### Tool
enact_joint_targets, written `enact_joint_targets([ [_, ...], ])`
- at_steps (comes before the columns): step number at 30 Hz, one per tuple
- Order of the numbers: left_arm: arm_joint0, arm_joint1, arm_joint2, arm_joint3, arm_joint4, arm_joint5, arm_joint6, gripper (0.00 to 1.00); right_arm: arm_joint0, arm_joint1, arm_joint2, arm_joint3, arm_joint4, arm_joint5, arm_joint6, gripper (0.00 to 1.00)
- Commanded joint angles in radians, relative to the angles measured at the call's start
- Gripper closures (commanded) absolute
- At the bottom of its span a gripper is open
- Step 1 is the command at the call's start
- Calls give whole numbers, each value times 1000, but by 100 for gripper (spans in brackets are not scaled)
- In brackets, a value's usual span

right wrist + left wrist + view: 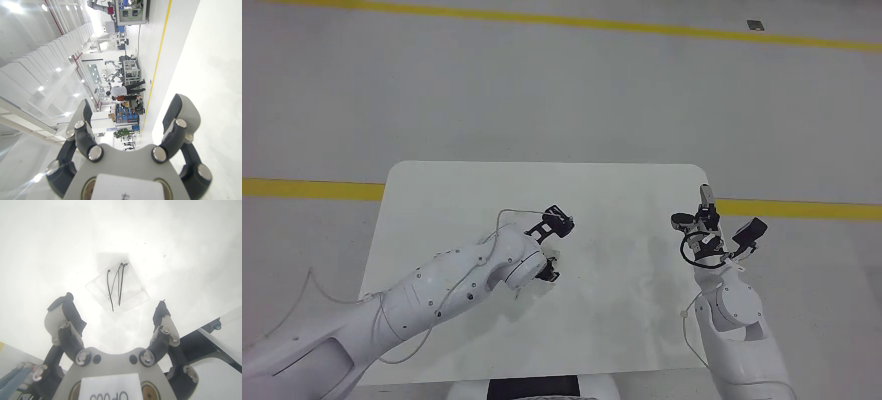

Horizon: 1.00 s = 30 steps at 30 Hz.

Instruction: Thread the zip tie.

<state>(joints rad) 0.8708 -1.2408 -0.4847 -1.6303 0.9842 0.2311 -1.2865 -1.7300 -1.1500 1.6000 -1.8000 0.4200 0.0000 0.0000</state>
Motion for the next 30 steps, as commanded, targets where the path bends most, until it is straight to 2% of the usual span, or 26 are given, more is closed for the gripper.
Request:
enact_joint_targets([
  [1, 3, 1, -3, -6, 8, 0, -5, 38, 0, 0, 0, 0, 0, 0, 0, 0],
  [3, 6, 1, -6, -9, 13, 0, -6, 64, 0, 0, 0, 0, 0, 0, 0, 0],
  [6, 11, 1, -11, -16, 19, -3, -10, 73, 0, 0, 0, 0, 0, 0, 0, 0],
  [8, 15, 2, -14, -20, 20, -10, -11, 87, 0, 0, 0, 0, 0, 0, 0, 0],
  [13, 21, 1, -19, -14, 20, -28, -17, 99, 0, 0, 0, 0, 0, 0, 0, 0],
  [21, 16, -11, -11, 25, 9, -50, -13, 100, 0, 0, 0, 0, 0, 0, 0, 0],
  [30, 0, -33, 9, 95, -3, -65, -3, 100, 0, 0, 0, 0, 0, 0, 0, 0],
])
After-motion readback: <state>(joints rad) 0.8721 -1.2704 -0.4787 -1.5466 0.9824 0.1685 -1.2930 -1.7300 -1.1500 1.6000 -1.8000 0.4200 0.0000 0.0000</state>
